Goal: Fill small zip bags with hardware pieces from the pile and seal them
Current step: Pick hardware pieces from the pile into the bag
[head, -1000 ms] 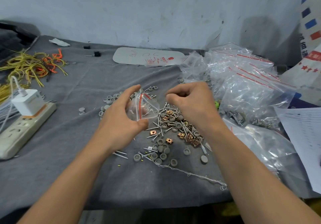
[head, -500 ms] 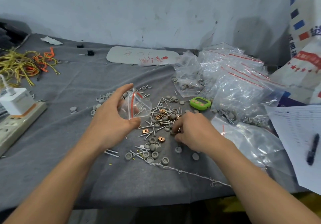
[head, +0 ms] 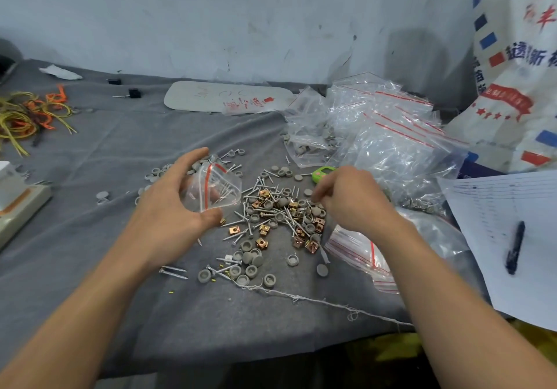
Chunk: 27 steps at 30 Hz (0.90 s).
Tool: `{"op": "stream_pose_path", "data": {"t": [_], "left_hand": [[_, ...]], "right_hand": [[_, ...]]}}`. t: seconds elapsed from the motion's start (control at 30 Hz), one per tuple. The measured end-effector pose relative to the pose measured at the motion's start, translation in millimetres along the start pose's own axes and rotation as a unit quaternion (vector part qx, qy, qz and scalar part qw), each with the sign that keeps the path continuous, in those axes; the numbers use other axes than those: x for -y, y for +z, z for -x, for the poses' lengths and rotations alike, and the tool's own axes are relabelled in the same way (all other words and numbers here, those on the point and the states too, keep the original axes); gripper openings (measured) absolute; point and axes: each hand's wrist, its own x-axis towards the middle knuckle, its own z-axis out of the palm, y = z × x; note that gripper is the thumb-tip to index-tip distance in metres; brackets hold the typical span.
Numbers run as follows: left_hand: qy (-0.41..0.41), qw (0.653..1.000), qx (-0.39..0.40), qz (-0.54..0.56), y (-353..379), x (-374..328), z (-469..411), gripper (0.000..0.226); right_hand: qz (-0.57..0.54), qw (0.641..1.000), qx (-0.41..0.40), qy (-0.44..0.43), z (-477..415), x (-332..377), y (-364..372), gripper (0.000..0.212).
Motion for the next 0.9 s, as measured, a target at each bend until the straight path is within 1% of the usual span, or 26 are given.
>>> {"op": "stream_pose_path", "data": {"t": [0.1,0.2,0.27,0.4,0.5,0.57,0.63,0.77,0.9], "left_hand": [[0.0,1.0,0.003,-0.007,1.4,0.7,0.0,0.095],[0.0,1.0,0.006,-0.012,4.4,-0.5,1.5,0.097],[-0.002,1.0,0.012,-0.015,6.7,0.3,1.8,0.097],[0.003,0.999,0.024,-0.027,8.6,0.0,2.7,0.098],[0.001,0.999,0.027,-0.033,9.2,-2.8,4.1,0.098],[-0.003,0.999,0.034,-0.035,8.8,-4.2,4.5,0.098],[-0.006,0.998,0.042,-0.037,8.0,-5.3,5.1,0.098],[-0.008,0.998,0.047,-0.039,6.8,-7.7,5.3,0.098],[-0.004,0.998,0.043,-0.041,5.9,-7.4,4.1,0.099]], "right_hand": [[0.08,0.995,0.058,0.014,5.2,-11.0,-5.4,0.033],[0.094,0.991,0.098,0.009,10.3,-11.9,-1.1,0.021],[0.085,0.992,0.093,0.007,12.0,-11.2,2.3,0.013],[0.081,0.993,0.079,-0.015,11.8,-9.8,11.6,0.016],[0.103,0.991,0.083,-0.033,12.2,-6.7,17.9,0.017],[0.108,0.991,0.068,-0.042,13.9,-3.8,21.6,0.018],[0.101,0.992,0.05,-0.048,15.8,-0.9,23.9,0.02],[0.054,0.997,0.029,-0.041,14.5,-0.5,19.2,0.018],[-0.034,0.998,0.024,-0.042,10.0,-4.7,10.1,0.028]]}}
